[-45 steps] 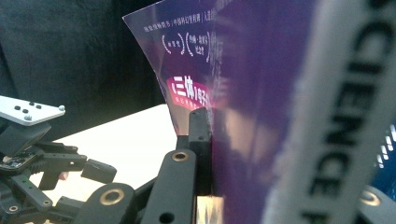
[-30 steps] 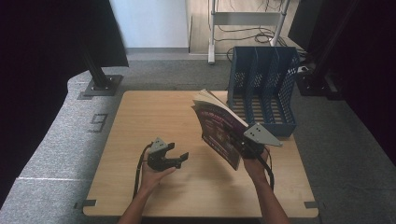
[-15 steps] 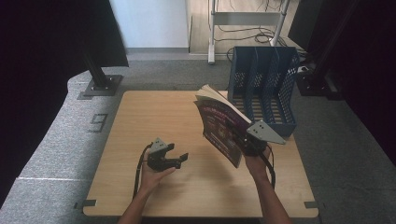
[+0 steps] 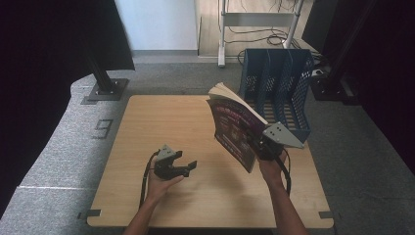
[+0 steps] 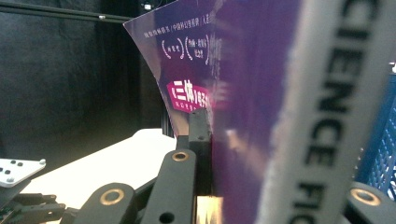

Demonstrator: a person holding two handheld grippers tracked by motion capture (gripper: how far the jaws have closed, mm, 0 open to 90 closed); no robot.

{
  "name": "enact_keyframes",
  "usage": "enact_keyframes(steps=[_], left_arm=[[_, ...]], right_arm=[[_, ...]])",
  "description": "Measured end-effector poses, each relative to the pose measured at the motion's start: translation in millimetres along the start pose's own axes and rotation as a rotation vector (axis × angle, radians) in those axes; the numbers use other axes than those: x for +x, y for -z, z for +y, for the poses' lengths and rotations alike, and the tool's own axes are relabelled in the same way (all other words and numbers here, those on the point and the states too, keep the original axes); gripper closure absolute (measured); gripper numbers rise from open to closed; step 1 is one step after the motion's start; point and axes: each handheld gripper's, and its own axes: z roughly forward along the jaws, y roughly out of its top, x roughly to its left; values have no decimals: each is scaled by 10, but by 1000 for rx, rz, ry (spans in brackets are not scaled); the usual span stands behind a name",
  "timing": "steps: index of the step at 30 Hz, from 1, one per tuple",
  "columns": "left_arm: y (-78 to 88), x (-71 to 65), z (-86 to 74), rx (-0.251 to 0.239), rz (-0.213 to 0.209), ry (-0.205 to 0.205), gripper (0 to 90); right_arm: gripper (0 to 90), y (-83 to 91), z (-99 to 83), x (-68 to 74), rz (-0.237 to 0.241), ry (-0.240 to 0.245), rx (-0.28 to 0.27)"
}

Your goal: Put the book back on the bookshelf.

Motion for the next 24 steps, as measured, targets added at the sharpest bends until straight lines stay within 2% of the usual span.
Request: enact_keyframes(steps=[24], left_arm=[[-5, 11, -13, 14, -1, 3, 207]], right_arm=[[816, -25, 146, -120, -39, -16, -26]])
